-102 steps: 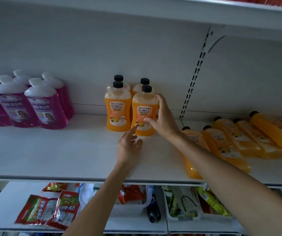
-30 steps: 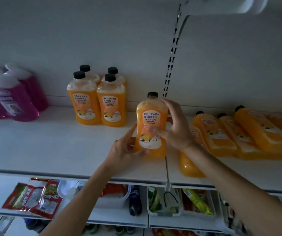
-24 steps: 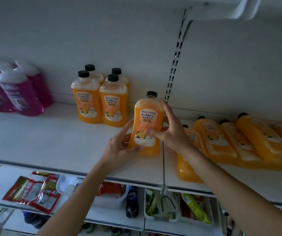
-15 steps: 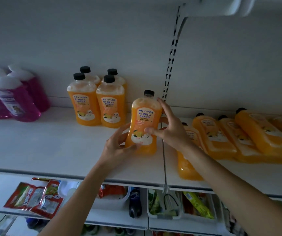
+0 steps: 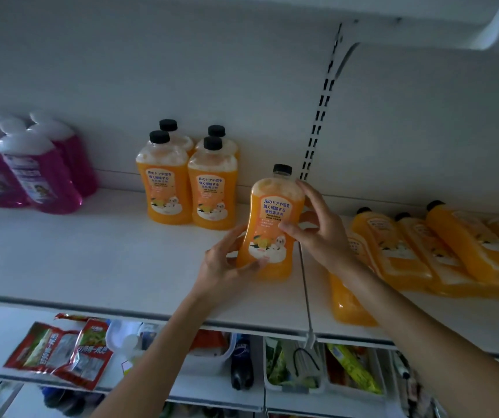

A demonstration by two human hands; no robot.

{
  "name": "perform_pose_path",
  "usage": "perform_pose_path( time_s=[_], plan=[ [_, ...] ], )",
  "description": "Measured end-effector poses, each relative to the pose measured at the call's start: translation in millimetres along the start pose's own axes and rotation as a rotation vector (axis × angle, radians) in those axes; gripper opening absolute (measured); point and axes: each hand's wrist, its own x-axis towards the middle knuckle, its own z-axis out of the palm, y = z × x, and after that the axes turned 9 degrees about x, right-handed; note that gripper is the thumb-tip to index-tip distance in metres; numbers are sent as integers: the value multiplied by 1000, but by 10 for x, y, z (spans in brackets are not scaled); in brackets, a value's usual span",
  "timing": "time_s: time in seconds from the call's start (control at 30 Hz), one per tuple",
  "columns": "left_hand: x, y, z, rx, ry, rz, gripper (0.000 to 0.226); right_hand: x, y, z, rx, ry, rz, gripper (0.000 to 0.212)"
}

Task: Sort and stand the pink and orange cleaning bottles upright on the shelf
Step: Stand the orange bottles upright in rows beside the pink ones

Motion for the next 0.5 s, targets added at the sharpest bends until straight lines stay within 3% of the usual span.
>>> perform_pose_path(
  time_s=[0.5],
  plan=[
    [9, -23, -21, 14, -17, 41, 59, -12, 1, 26, -126, 10, -78, 84]
  ],
)
